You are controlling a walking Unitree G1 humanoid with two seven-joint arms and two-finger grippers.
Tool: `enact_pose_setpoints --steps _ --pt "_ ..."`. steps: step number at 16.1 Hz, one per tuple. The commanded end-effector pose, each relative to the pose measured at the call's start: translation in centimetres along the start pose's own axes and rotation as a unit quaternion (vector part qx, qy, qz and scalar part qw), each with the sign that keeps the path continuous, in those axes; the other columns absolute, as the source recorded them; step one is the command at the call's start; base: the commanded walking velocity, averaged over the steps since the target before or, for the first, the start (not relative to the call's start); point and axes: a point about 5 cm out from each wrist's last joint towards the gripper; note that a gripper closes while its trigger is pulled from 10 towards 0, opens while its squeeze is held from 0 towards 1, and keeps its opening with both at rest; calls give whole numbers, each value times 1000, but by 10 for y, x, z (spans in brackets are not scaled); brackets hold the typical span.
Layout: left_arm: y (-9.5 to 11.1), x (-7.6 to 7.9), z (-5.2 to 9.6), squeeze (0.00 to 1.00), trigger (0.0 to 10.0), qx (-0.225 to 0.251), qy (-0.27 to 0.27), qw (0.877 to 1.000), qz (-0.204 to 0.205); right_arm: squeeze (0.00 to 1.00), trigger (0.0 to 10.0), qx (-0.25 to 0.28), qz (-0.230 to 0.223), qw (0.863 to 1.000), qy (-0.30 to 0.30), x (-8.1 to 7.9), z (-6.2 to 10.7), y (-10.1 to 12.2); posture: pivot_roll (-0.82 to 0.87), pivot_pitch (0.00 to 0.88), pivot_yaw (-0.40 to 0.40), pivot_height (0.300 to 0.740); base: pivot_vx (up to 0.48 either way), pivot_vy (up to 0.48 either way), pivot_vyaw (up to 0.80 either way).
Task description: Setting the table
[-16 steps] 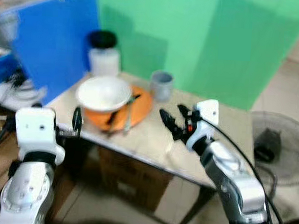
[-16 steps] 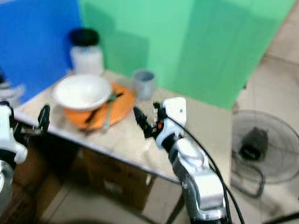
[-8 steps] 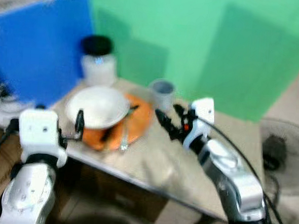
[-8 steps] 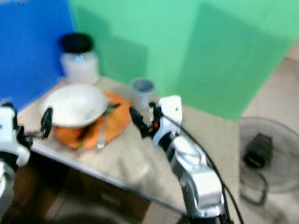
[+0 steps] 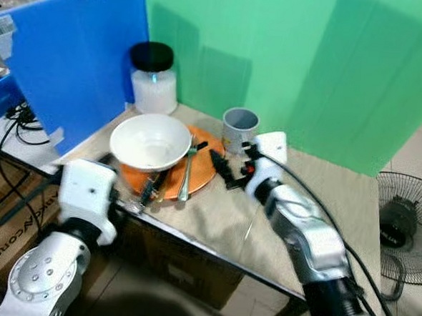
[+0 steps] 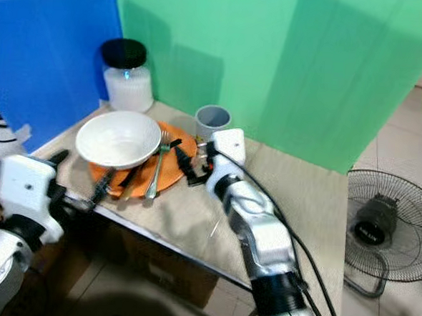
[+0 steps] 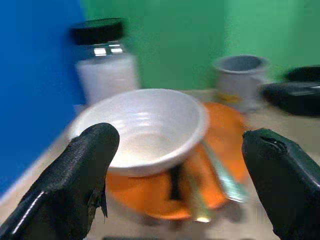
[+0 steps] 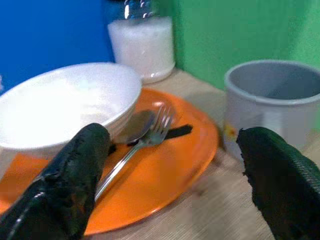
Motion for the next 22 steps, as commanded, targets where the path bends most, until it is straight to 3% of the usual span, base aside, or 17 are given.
enact_pose_setpoints --steps 1,5,7,8,10,11,12,16,21,22 --pt "-1 7 -3 0 10000 -8 -40 999 3 1000 10000 4 27 1000 -4 -3 -7 2 2 46 -18 740 0 0 0" --pt "1 17 -6 0 10000 -7 -97 995 2 1000 10000 13 31 998 -49 -4 -31 4 11 40 -23 740 0 0 0" --pt "0 19 -6 0 10000 -9 -106 994 3 1000 10000 30 32 998 -54 -5 -34 9 16 40 -26 740 0 0 0" --pt "-1 19 -4 0 10000 -11 -108 994 3 706 10000 52 21 997 -50 -6 -34 17 17 40 -27 740 0 0 0" --pt "-2 18 -3 0 10000 -13 -107 994 4 655 10000 84 11 995 -48 -5 -31 27 17 42 -28 740 0 0 0" --pt "-3 17 -2 0 10000 -15 -104 994 4 463 10000 97 7 994 -49 -1 -28 31 17 42 -28 740 0 0 0" --pt "-3 16 -1 0 10000 -15 -103 995 5 0 10000 98 10 994 -53 4 -26 33 11 45 -25 740 0 0 0" --pt "-2 17 -3 0 10000 -9 -118 993 9 0 10000 39 32 993 -103 29 -23 15 -2 50 -16 740 0 0 0" --pt "-1 19 -5 0 10000 -7 -126 992 11 0 10000 -18 13 992 -123 33 -31 -7 -14 61 -1 740 0 0 0" --pt "-1 19 -6 0 10000 -6 -127 992 12 0 3333 -21 7 992 -122 32 -33 -8 -11 61 -2 740 0 0 0"
Point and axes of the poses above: a point about 5 cm out from each wrist's last joint towards the gripper, its own z axis pointing back from the gripper into the wrist, its own y axis along the axis of the wrist's last joint, x = y × z, and after that the axes turned 1 degree about z, right-handed
